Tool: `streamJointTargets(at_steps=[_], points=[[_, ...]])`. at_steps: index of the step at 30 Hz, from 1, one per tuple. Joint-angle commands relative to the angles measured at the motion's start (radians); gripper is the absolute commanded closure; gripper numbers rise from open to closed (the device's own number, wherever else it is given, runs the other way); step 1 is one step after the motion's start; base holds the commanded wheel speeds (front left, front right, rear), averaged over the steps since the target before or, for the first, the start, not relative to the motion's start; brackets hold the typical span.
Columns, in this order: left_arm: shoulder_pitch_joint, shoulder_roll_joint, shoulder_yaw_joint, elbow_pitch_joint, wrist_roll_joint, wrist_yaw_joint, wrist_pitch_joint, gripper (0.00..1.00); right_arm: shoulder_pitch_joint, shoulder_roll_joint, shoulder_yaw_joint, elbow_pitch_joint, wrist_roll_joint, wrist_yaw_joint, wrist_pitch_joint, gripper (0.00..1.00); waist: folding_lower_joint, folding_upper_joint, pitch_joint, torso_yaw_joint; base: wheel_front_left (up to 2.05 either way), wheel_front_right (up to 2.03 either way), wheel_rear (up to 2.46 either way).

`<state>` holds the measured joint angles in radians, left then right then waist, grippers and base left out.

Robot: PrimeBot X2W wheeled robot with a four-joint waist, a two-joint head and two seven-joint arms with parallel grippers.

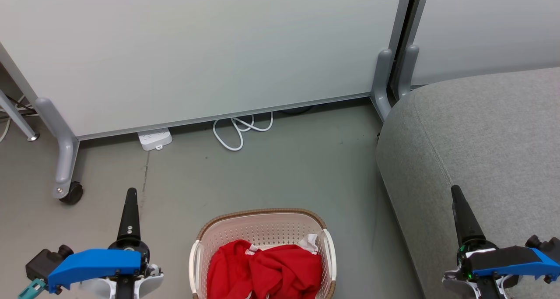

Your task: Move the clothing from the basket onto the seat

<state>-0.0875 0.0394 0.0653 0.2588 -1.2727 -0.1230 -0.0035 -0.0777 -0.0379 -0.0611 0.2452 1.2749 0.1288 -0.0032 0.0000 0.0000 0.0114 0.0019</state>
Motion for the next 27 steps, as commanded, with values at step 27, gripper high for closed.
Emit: streamJointTargets(at_steps=[27], points=[[-0.041,0.010,-0.102,-0.034,0.520,0.060,-0.100,0.00,-0.040,-0.010,0.055,-0.010,-0.479,0.002,-0.100,0.00,0.0000,0.0000,0.005,0.005,0.00,0.00,0.00]])
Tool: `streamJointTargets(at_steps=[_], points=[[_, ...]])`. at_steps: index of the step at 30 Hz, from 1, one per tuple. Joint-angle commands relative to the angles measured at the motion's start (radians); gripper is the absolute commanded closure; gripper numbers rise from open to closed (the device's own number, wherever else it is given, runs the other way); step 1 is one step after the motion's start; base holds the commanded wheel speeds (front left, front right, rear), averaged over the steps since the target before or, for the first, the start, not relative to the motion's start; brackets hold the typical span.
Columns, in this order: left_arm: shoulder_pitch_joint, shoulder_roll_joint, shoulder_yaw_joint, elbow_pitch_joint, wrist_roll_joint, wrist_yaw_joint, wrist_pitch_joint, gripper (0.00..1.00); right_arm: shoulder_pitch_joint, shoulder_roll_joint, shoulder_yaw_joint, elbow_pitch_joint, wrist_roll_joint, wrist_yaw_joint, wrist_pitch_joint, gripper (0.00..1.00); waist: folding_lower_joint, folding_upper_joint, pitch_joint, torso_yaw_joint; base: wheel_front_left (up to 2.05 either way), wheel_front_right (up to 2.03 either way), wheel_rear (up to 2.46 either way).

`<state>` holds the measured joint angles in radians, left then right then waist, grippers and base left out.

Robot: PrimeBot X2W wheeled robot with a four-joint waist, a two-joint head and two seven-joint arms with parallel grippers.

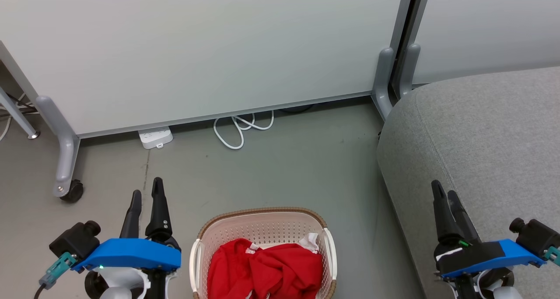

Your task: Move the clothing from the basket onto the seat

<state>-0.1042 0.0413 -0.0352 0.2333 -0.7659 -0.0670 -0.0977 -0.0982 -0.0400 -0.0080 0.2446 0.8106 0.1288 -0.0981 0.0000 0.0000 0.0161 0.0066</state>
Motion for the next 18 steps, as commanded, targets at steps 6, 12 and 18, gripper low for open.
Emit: streamJointTargets(at_steps=[6,12,18], points=[[-0.027,0.009,-0.020,-0.003,0.099,0.007,-0.023,0.00,-0.018,-0.008,0.005,-0.004,-0.093,0.002,-0.023,0.00,0.0000,0.0000,0.000,0.002,0.00,0.00,0.00],[-0.024,0.009,-0.032,-0.002,0.173,0.010,-0.041,0.00,-0.016,-0.009,0.008,0.001,-0.167,0.002,-0.040,0.00,0.0000,0.0000,-0.001,0.003,0.00,0.00,0.00],[-0.025,0.009,-0.043,-0.001,0.241,0.014,-0.057,0.00,-0.016,-0.010,0.010,0.004,-0.235,0.002,-0.056,0.00,0.0000,0.0000,-0.001,0.006,0.00,0.00,0.00]])
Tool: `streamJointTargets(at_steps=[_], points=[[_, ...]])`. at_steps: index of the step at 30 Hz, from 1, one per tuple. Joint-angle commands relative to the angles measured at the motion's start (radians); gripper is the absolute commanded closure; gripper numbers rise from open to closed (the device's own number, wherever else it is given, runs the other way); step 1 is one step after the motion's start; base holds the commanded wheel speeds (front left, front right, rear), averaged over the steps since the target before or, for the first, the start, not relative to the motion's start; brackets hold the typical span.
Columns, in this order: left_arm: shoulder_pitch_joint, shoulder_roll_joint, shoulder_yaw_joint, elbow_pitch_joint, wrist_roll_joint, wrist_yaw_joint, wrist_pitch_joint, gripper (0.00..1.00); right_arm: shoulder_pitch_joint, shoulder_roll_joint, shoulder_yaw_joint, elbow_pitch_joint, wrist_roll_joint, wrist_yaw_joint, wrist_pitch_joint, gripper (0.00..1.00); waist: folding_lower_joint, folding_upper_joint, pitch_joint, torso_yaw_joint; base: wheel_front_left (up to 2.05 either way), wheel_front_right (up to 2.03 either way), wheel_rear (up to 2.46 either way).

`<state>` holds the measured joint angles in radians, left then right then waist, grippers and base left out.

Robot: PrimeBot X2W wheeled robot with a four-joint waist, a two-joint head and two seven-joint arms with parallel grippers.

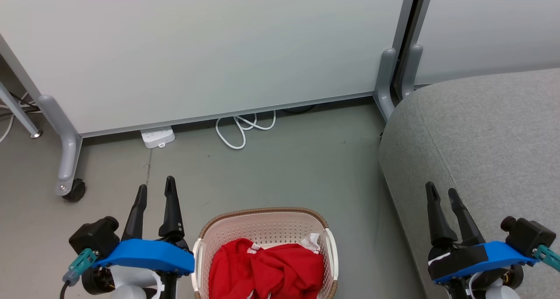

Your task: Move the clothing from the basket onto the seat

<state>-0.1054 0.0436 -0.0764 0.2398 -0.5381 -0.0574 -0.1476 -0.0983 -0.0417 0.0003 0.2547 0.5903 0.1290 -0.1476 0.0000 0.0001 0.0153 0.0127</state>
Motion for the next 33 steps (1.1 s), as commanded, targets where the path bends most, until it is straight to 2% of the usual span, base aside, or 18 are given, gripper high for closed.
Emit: streamJointTargets(at_steps=[1,33], points=[[-0.024,0.007,-0.004,-0.007,0.024,0.005,-0.009,0.00,-0.016,-0.008,0.003,-0.006,-0.025,0.002,-0.009,0.00,0.0000,-0.0001,0.000,0.000,0.00,0.00,0.00],[-0.035,0.008,-0.060,0.032,0.308,0.008,-0.081,0.00,-0.025,-0.010,0.026,0.019,-0.313,0.002,-0.082,0.00,0.0000,-0.0001,0.007,0.015,0.00,0.00,0.00]])
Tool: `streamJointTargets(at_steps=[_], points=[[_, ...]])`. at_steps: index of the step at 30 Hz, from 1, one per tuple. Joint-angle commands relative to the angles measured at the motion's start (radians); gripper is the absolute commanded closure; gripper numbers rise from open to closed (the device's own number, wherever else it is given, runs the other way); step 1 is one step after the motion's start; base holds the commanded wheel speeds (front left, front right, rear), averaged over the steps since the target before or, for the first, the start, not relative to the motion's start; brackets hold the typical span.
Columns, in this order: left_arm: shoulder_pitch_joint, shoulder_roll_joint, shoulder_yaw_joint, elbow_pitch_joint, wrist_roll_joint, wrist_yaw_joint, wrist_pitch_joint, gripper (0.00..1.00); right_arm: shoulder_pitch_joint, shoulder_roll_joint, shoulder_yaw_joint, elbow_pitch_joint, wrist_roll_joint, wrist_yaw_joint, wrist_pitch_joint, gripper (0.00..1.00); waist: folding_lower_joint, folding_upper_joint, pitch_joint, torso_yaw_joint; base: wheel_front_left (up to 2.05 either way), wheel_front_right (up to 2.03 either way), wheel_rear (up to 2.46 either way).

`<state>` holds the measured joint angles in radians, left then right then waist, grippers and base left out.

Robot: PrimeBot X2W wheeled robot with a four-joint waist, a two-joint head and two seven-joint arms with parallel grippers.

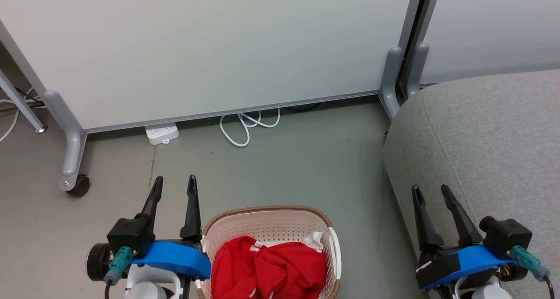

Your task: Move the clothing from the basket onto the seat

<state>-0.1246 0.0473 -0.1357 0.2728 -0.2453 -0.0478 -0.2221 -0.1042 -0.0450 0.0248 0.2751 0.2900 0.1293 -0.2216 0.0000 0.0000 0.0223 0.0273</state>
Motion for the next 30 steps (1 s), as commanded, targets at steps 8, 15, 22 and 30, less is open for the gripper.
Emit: streamJointTargets(at_steps=[8,15,22,30], points=[[-0.019,0.004,-0.011,0.011,0.073,-0.001,-0.022,0.00,-0.022,-0.008,0.004,0.008,-0.071,0.002,-0.021,0.00,0.0000,0.0000,0.003,0.001,0.00,0.00,0.00],[-0.025,0.004,-0.021,0.020,0.121,-0.002,-0.035,0.00,-0.022,-0.008,0.006,0.014,-0.122,0.002,-0.036,0.00,0.0000,0.0000,0.006,0.004,0.00,0.00,0.00],[-0.024,0.004,-0.024,0.031,0.155,-0.002,-0.045,0.00,-0.025,-0.008,0.011,0.024,-0.157,0.002,-0.045,0.00,0.0000,0.0000,0.007,0.006,0.00,0.00,0.00],[-0.021,0.004,-0.020,0.039,0.153,-0.003,-0.045,0.00,-0.027,-0.008,0.011,0.033,-0.152,0.002,-0.045,0.00,0.0000,0.0000,0.005,0.006,0.00,0.00,0.00]])
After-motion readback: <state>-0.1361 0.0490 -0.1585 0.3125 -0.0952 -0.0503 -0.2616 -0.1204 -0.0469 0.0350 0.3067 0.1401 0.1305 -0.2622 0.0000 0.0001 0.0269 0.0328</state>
